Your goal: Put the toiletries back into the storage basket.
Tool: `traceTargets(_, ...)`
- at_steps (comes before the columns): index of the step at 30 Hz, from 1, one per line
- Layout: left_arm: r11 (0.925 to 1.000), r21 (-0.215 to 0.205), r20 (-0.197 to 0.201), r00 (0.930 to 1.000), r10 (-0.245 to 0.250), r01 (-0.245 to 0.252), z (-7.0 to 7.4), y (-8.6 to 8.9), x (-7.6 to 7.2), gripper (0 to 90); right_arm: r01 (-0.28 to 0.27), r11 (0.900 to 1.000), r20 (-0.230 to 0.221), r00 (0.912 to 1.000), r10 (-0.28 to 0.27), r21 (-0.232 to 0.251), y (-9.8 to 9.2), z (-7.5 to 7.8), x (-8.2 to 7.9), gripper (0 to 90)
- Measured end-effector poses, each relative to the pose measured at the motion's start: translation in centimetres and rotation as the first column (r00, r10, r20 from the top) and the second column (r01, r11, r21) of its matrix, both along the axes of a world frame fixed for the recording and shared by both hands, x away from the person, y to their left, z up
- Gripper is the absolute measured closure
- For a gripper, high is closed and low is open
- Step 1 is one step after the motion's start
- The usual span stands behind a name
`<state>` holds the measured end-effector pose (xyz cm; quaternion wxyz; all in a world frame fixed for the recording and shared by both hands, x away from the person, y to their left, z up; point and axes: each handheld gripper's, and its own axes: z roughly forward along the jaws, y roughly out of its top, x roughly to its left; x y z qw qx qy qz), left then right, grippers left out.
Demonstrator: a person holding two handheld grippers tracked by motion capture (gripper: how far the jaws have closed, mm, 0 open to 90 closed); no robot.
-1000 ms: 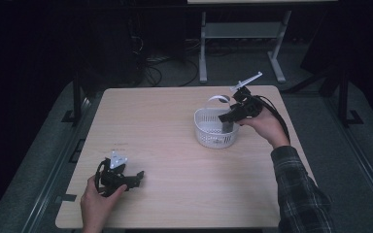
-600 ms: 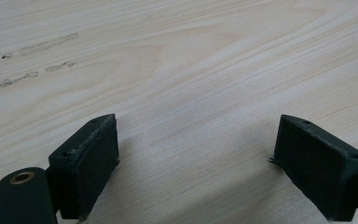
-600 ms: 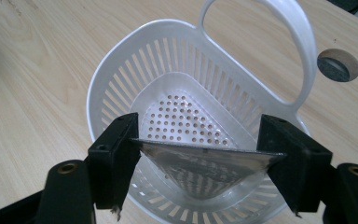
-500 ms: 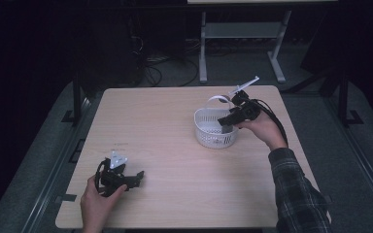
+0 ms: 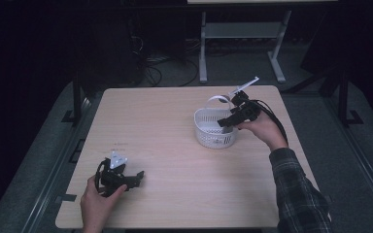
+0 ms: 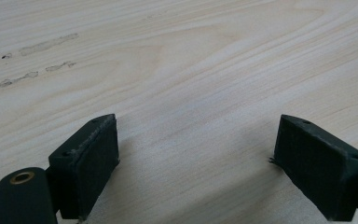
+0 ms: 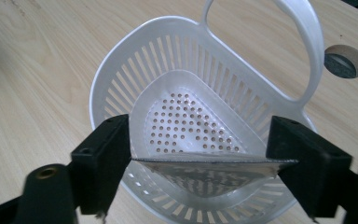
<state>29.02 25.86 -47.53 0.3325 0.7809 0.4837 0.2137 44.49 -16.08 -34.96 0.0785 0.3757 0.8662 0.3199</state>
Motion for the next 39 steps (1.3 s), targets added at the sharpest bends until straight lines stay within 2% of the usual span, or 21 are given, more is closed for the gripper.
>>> traceTargets(4,1.0000,0.000,0.000,1.0000,0.000,0.000,0.0,0.0,0.0,12.7,0.007,1.000,-0.001,1.0000,-0.007,0.000,0.1,0.1,-0.2,13.5)
traceTargets(11,1.0000,0.001,0.000,1.0000,0.000,0.000,0.0,0.0,0.0,12.7,0.020,1.000,0.017,0.9997,-0.020,-0.001,-0.4,0.5,-0.8,11.6)
traceTargets(19,1.0000,0.001,0.000,1.0000,0.000,0.000,0.0,0.0,0.0,12.7,0.035,0.999,0.027,0.9990,-0.035,0.022,-1.6,0.7,-1.8,11.1)
traceTargets(27,1.0000,0.002,0.000,1.0000,-0.001,0.001,0.0,0.0,0.0,12.7,0.035,0.999,0.041,0.9985,-0.036,0.034,-2.6,0.2,-3.9,11.1)
traceTargets(39,1.0000,0.000,0.002,1.0000,0.000,0.000,0.0,0.0,0.0,12.7,0.071,0.996,0.065,0.9951,-0.074,0.051,-4.3,-1.1,-7.1,11.2)
